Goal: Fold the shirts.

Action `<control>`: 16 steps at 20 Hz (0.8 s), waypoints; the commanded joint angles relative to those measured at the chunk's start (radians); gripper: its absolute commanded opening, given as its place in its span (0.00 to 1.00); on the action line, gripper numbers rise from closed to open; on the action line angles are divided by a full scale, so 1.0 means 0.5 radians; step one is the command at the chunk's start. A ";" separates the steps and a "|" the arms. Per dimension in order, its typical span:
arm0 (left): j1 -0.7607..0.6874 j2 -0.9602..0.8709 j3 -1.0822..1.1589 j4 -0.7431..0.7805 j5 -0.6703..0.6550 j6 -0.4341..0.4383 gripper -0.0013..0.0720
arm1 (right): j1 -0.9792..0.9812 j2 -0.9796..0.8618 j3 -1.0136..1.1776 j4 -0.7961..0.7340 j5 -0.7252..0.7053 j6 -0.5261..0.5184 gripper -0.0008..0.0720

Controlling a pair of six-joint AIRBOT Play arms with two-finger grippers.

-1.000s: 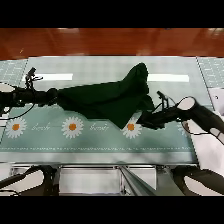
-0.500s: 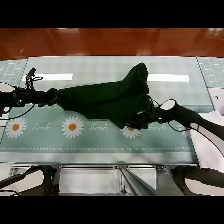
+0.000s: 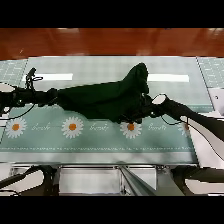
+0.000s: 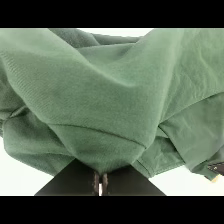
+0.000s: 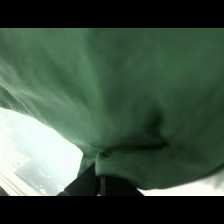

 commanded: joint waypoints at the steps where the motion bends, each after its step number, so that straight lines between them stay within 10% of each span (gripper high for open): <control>1: 0.001 -0.001 -0.001 0.000 0.005 0.001 0.05 | 0.004 -0.003 0.043 -0.015 0.045 -0.037 0.04; 6: 0.110 0.105 0.249 -0.064 -0.172 0.000 0.05 | -0.220 0.271 0.435 -0.382 0.311 0.045 0.04; 16: 0.216 0.604 1.766 -0.330 -0.381 -0.071 0.04 | -0.698 0.784 2.565 -1.029 0.885 0.278 0.04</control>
